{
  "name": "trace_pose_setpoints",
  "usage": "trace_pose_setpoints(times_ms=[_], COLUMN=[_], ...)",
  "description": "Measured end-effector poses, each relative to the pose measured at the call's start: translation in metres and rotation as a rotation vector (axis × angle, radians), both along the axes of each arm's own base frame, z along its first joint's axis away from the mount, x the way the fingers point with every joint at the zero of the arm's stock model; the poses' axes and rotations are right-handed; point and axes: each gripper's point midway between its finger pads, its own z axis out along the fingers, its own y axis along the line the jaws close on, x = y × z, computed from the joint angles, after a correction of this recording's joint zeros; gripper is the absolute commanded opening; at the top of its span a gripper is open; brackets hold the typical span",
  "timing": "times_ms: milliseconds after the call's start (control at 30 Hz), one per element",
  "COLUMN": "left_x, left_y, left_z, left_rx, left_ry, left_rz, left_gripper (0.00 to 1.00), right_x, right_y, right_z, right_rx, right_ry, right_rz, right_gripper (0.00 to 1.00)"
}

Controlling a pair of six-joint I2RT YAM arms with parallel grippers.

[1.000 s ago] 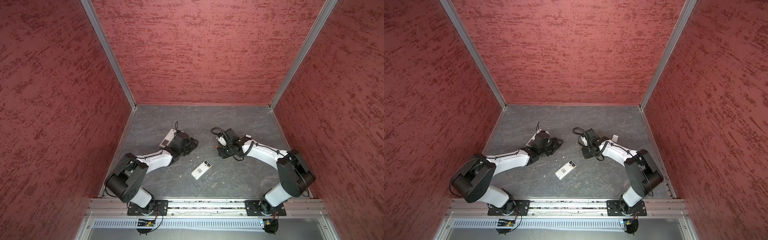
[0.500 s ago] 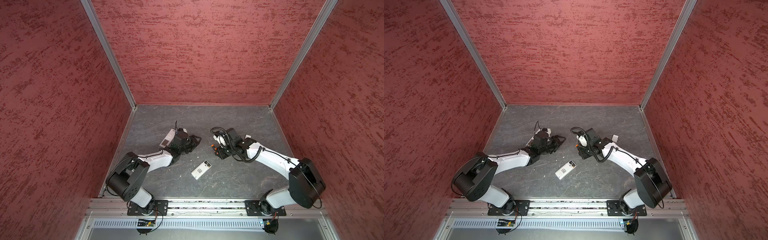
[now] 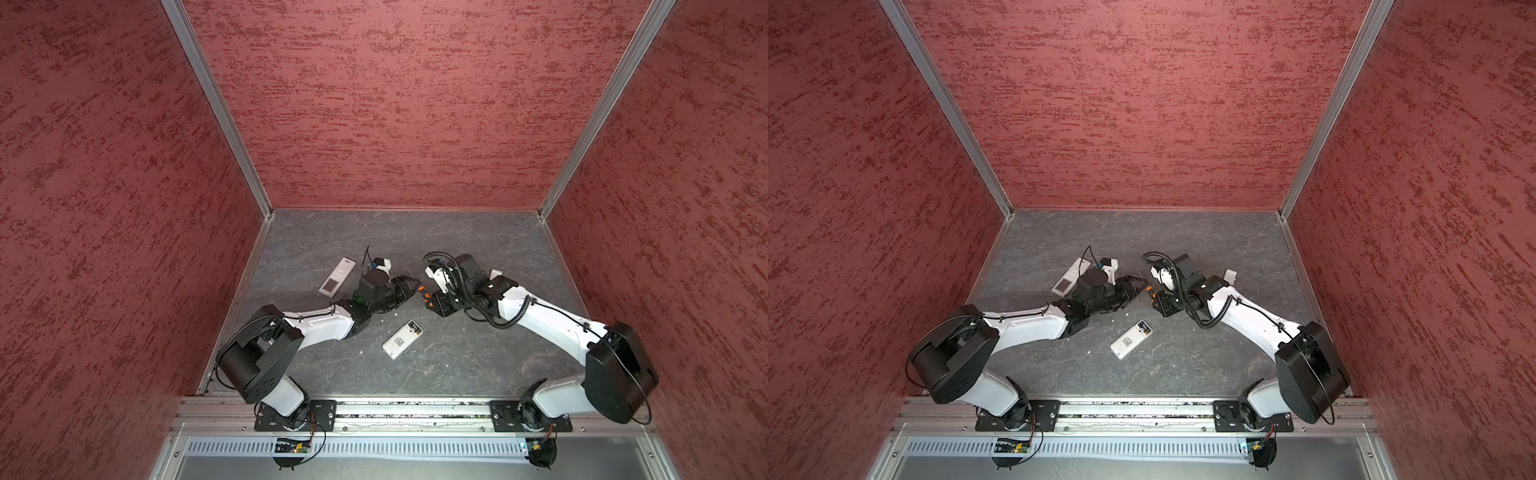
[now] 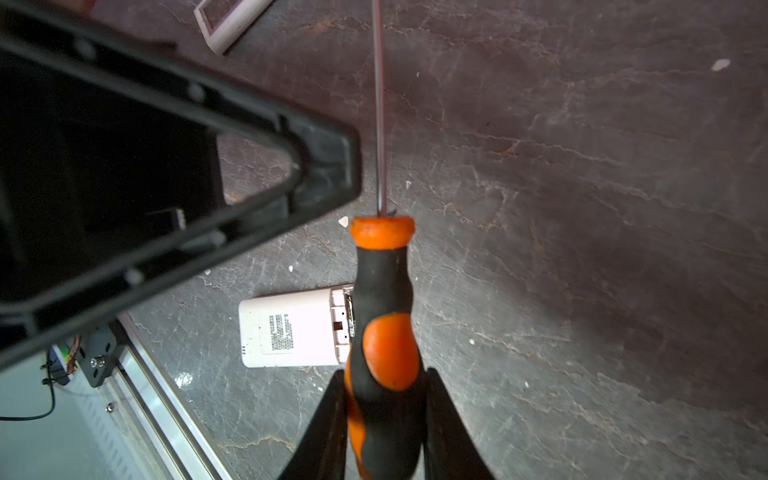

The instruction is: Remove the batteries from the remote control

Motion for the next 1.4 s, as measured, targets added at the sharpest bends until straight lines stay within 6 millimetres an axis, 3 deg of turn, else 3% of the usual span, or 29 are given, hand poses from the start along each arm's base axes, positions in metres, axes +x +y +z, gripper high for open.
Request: trace_pose_setpoints(times_ms=[100, 500, 633, 800, 900, 1167, 1400], left_x=[0.001, 0.01, 0.011, 0.015, 0.025, 0.051, 0.053], left_y=[-0.007, -0.023, -0.025, -0.026, -0.02, -0.005, -0.006], left_z=[-0.001, 0.005, 0.003, 0.008, 0.014, 0.047, 0.064], left_rx=[-0.005, -0.038, -0.045, -0.077, -0.11, -0.239, -0.306], left_ry=[-0.005, -0.031, -0.027, -0.039, -0.048, -0.089, -0.105], left_rz=[-0.01, -0.035, -0.039, -0.033, -0.006, 0.049, 0.039], left_gripper=[0.47, 0.01, 0.0, 0.0, 0.0, 0.0, 0.0], right_x=[0.001, 0.0, -0.001, 0.002, 0.006, 0.022, 0.036], right_y=[0.004, 0.008, 0.007, 0.006, 0.004, 0.005, 0.007], right_z=[0.004, 0.01, 0.008, 0.013, 0.024, 0.064, 0.078], right_rx=[0.025, 0.067, 0.066, 0.082, 0.124, 0.426, 0.668], right_ry=[0.0, -0.005, 0.0, -0.008, -0.032, -0.09, -0.043], right_rz=[0.0, 0.001, -0.006, -0.046, -0.104, -0.336, -0.471], right_gripper=[0.07, 0.07, 0.13, 0.48, 0.57, 0.6, 0.6])
